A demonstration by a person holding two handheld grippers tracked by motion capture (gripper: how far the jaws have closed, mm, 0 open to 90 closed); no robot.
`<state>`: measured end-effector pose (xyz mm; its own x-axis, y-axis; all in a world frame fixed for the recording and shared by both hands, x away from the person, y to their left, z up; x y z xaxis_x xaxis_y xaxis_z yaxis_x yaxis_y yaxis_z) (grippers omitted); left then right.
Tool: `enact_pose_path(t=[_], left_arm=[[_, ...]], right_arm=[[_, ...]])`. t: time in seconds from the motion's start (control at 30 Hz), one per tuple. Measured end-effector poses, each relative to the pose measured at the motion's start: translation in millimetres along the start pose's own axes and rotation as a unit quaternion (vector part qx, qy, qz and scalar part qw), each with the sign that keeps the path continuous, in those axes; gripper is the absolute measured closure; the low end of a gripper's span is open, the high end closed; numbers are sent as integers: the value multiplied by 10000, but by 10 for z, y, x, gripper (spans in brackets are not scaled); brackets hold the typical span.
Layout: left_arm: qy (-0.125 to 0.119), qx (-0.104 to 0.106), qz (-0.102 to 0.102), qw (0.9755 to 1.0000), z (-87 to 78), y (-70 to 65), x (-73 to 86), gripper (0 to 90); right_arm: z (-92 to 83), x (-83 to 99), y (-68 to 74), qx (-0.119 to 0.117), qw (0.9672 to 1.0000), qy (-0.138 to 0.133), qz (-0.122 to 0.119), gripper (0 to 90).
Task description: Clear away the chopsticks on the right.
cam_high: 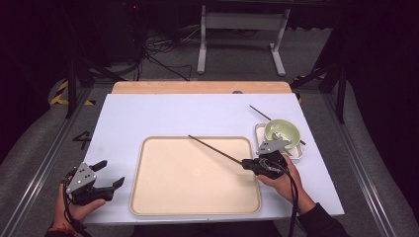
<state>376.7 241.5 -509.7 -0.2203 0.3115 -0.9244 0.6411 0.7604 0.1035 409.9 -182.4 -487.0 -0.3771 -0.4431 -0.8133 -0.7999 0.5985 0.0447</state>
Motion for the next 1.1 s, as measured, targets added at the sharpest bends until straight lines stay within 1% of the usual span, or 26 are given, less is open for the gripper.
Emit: enact_pose_path(t=[0.13,0.23,0.33,0.47,0.63,0.73,0.8,0.83,0.87,0.9,0.93,0.97,1.03,1.1], left_arm=[[-4,4,2,10000,-3,-5,0,178],[-4,11,1,10000,-2,-8,-1,178],[21,16,12,10000,8,-11,6,178],[22,19,23,10000,7,-13,5,178],[25,18,16,10000,8,-13,7,178],[30,27,30,10000,11,-19,2,179],[28,27,26,10000,14,-21,3,179],[30,21,29,10000,15,-20,4,179],[30,21,29,10000,15,-20,4,179],[43,17,31,10000,13,-17,6,179],[36,14,28,10000,14,-16,5,179],[46,9,22,10000,11,-14,7,179],[41,10,15,10000,12,-13,7,179],[36,7,18,10000,10,-12,5,179]], right_arm=[[18,52,31,-27,10000,73,-20,847],[13,82,77,-95,9999,107,-36,846],[30,145,107,-82,9998,188,-58,845],[58,179,111,-53,9996,252,-67,841],[76,179,94,-5,9997,252,-63,793],[46,142,69,46,9998,146,-82,779],[0,82,68,-7,9999,-60,-124,771],[-34,48,58,31,9998,-125,-166,768],[-34,48,58,31,9998,-125,-166,768],[-81,-7,64,6,9993,-274,-243,760],[-81,-7,64,6,9993,-274,-243,760],[-127,-51,61,32,9989,-349,-303,755],[-155,-74,60,44,9987,-391,-314,754],[-212,-126,52,59,9982,-497,-318,745]])
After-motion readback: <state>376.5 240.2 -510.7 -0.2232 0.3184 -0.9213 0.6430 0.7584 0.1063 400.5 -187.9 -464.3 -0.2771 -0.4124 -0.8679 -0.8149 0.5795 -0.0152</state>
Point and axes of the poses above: each handheld gripper's, and its own axes: z roughly forward along the jaws, x roughly out of its underside, y roughly to its left, the point moved 10 cm from there along z, roughly forward along the jaws, and after that the axes turned 8 degrees about -y, right-handed, at the moved point
